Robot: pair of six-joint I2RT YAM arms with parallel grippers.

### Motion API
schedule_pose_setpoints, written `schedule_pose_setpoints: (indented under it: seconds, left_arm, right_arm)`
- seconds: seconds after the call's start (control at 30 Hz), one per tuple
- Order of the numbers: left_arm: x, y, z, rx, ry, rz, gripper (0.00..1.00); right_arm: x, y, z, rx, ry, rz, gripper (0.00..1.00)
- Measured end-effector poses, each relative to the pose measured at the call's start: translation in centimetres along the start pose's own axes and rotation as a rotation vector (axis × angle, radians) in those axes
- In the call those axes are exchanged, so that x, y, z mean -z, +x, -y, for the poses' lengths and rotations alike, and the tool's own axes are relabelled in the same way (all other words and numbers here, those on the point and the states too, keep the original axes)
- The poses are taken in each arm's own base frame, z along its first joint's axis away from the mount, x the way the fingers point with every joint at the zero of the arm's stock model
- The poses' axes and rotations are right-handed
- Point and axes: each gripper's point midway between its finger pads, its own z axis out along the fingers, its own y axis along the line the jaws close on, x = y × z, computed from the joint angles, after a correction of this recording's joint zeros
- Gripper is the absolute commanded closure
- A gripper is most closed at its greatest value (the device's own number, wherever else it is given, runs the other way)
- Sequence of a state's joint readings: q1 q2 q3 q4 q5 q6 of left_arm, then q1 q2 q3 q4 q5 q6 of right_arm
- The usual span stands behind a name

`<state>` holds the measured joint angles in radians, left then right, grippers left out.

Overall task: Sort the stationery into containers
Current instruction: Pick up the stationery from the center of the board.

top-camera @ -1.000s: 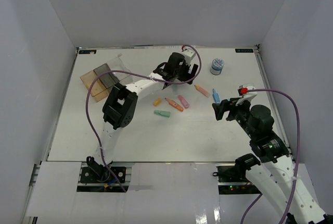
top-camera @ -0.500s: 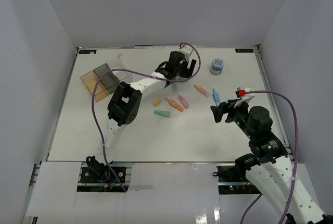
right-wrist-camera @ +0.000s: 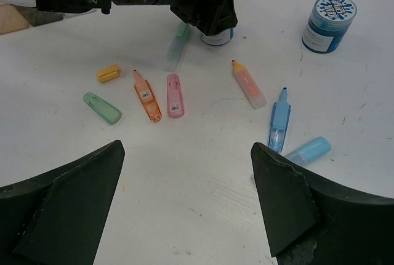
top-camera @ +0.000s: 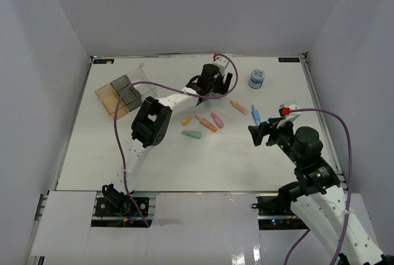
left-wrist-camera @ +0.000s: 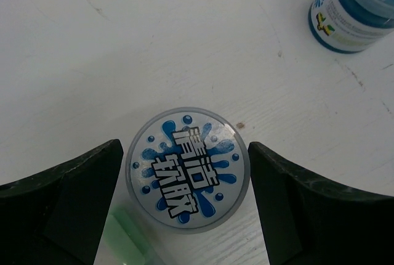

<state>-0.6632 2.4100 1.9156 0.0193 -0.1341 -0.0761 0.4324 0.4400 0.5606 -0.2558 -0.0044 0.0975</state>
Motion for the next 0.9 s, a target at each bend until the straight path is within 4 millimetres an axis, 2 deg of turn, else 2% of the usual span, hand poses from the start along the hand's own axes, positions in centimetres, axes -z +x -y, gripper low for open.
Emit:
schedule_pose_setpoints:
  seconds: [0.07, 0.17, 0.43, 0.57, 0.67, 0.77, 0.83, 0.9]
  left_arm:
    - [-0.3, 1.0, 0.0, 0.0, 0.001, -0.022, 0.09]
    - [-0.4, 1.7, 0.0, 0.003, 0.001, -0.039, 0.17]
    - [-0.4, 1.5, 0.1, 0.005, 0.003, -0.035, 0.53]
    - [0.2, 1.7, -0.4, -0.005, -0.015, -0.041, 0.58]
    - [1.5, 1.5, -1.3, -0.013, -0.051, -0.054, 0.59]
    - [4.1, 0.0, -2.9, 0.003, -0.101, -0.065, 0.59]
    - [6.4, -1.5, -4.9, 0.036, -0.144, -0.049, 0.58]
    - [9.5, -3.4, -8.1, 0.082, -0.207, -0.022, 0.58]
  right_arm:
    - [0.0, 0.1, 0.0, 0.0, -0.002, -0.002, 0.1]
    - [0.1, 0.0, -0.1, 0.0, -0.003, 0.003, 0.1]
    - [0.2, -0.3, -0.1, 0.001, -0.005, 0.015, 0.1]
    - [0.2, -0.3, -0.2, 0.001, -0.009, 0.016, 0.1]
    - [0.2, -0.3, -0.3, 0.001, -0.017, 0.016, 0.1]
    - [0.3, -0.4, -0.5, 0.002, -0.03, 0.02, 0.1]
    - [0.4, -0.4, -0.7, 0.003, -0.037, 0.022, 0.1]
    - [0.4, -0.5, -0.8, 0.003, -0.042, 0.026, 0.1]
